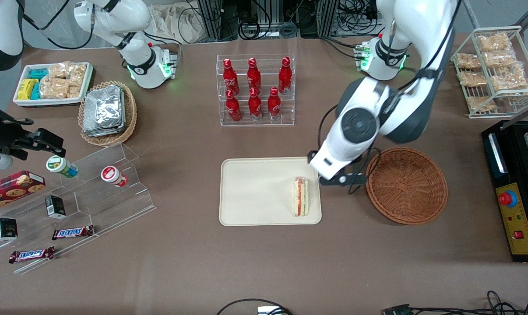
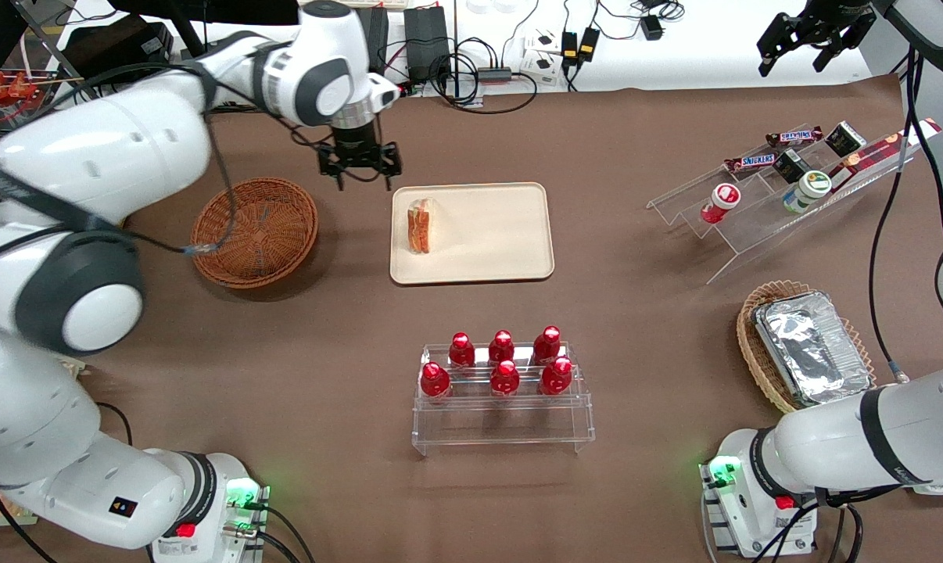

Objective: Place sandwich from basket to tray
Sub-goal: 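Open the left gripper to release the sandwich and raise it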

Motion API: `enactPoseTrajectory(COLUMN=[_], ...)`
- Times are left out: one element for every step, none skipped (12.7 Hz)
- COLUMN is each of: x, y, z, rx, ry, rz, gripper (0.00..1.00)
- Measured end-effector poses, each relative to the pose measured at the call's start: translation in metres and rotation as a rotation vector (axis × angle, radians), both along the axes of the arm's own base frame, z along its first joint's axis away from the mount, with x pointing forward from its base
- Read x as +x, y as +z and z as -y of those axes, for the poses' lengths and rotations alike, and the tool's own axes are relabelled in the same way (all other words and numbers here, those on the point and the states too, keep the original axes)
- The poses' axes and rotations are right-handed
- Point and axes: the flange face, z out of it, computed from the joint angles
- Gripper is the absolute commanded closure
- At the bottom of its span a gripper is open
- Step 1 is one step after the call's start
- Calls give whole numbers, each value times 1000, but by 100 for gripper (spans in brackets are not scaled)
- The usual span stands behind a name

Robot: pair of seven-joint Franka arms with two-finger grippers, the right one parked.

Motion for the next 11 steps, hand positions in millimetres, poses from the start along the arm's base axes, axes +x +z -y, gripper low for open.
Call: enactPoseTrajectory(x=[-4, -1, 6, 17, 27, 33, 37, 40, 43, 47, 52], y=[15, 34, 55, 78, 98, 113, 123, 130, 133, 133, 130], z=[-36, -77, -116, -154, -187, -213, -234, -251, -263, -269, -273], rx=[1, 3, -1, -7, -13, -18, -24, -32, -38, -41, -42], ry=[-27, -30, -6, 37, 79, 109, 114, 97, 81, 77, 82], rz=[-8, -21, -20, -7, 9, 22, 32, 41, 48, 50, 50], gripper=[0, 0, 0, 0, 0, 0, 0, 0, 0, 0, 0])
